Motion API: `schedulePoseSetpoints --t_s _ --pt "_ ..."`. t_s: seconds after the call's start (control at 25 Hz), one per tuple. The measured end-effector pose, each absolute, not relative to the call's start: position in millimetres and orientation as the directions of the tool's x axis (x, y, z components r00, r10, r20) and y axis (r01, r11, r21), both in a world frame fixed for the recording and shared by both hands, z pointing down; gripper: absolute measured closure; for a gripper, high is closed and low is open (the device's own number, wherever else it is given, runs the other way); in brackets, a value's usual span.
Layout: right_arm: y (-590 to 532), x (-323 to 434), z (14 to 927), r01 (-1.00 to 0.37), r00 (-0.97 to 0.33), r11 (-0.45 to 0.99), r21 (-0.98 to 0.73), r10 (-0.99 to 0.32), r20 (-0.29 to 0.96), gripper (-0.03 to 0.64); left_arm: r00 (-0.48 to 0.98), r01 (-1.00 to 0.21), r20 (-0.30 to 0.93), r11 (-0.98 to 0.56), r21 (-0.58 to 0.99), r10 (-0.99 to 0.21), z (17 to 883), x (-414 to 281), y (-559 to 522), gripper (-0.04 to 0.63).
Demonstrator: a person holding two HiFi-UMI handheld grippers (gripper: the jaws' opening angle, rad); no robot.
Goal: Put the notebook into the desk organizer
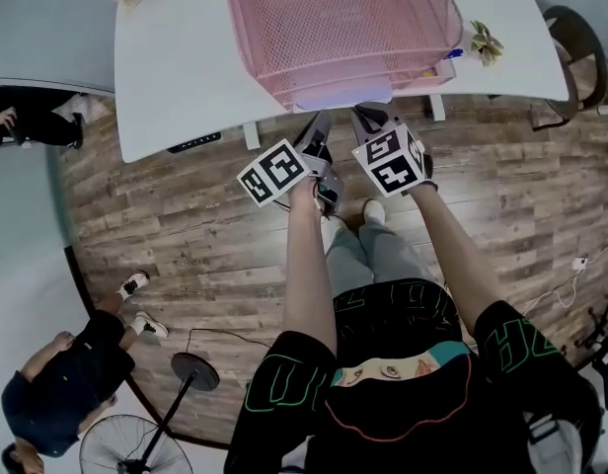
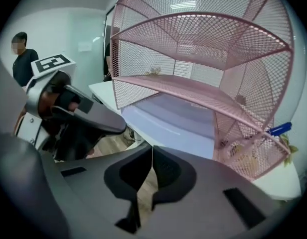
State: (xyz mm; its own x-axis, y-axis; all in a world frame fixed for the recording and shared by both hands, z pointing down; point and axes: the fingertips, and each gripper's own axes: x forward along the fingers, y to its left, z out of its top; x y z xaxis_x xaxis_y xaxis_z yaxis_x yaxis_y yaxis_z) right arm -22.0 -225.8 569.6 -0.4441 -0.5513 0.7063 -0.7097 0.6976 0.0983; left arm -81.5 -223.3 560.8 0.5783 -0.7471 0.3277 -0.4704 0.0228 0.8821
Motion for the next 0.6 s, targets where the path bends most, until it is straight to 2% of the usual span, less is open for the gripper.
schedulePoseSetpoints --t_s 0.28,0.6 --pt "-245.2 -21.8 564.6 -0.746 -0.425 0.657 0.113 -0.599 0.679 0.612 0.531 -0.464 0.288 0.012 0.886 -0.797 549.0 -90.5 -201.2 0.601" --pt "-234.1 -8.4 530.8 -0.81 -0.487 0.586 -0.027 -0.645 0.588 0.612 0.517 -0.679 0.204 -0.254 0.689 -0.831 487.1 -90.1 -189.1 0.6"
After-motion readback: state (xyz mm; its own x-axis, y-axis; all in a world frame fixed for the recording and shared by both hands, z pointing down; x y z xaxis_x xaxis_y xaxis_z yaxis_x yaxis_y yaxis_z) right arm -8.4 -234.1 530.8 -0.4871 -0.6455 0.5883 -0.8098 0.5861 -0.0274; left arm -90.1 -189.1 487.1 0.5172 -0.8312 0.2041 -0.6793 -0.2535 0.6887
